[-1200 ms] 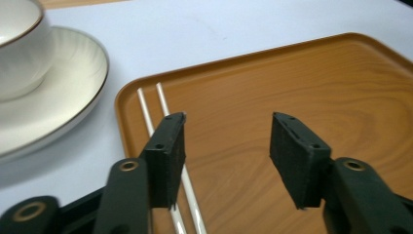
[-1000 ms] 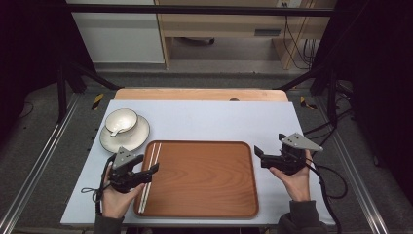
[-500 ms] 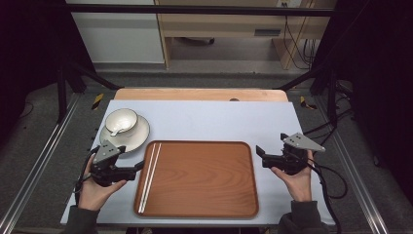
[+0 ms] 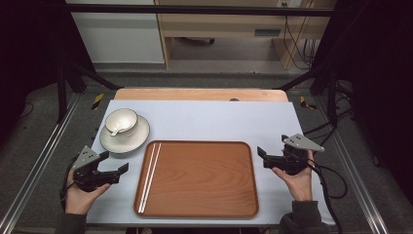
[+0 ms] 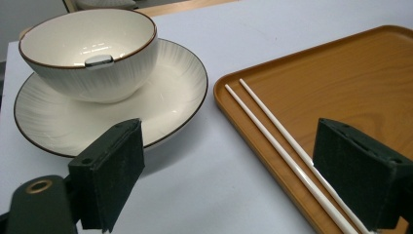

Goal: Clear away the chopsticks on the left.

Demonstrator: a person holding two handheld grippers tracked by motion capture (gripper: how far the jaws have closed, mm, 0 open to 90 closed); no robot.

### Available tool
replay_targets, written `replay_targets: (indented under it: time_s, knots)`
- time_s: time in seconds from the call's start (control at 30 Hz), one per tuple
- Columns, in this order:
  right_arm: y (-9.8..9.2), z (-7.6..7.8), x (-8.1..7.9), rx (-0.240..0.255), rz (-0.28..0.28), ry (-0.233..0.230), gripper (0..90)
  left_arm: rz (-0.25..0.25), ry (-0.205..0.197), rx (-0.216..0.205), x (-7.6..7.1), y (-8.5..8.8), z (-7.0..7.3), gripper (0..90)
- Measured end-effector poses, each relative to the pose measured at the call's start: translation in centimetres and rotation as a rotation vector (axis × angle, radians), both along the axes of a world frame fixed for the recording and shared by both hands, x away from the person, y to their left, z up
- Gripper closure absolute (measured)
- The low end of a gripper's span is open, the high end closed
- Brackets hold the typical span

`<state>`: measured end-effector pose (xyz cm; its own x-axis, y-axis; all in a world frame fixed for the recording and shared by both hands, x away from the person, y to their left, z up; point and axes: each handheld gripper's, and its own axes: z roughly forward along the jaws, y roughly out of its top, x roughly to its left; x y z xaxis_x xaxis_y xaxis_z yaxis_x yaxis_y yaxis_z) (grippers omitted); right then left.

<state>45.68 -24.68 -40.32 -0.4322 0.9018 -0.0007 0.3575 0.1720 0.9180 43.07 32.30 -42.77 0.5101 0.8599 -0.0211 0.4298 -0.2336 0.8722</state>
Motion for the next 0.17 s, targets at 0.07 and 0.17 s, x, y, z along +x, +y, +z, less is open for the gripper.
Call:
replay_targets:
  time_s: [0.07, 0.17]
  knots:
    - [-0.14, -0.13, 0.06, 0.005, 0.000, 0.007, 2.8, -0.005, -0.014, 0.000, -0.05, -0.08, 0.09, 11.4]
    - [-0.15, -0.07, -0.01, 0.007, -0.002, 0.001, 2.9, -0.018, -0.018, 0.005, -0.03, -0.38, 0.11, 11.4]
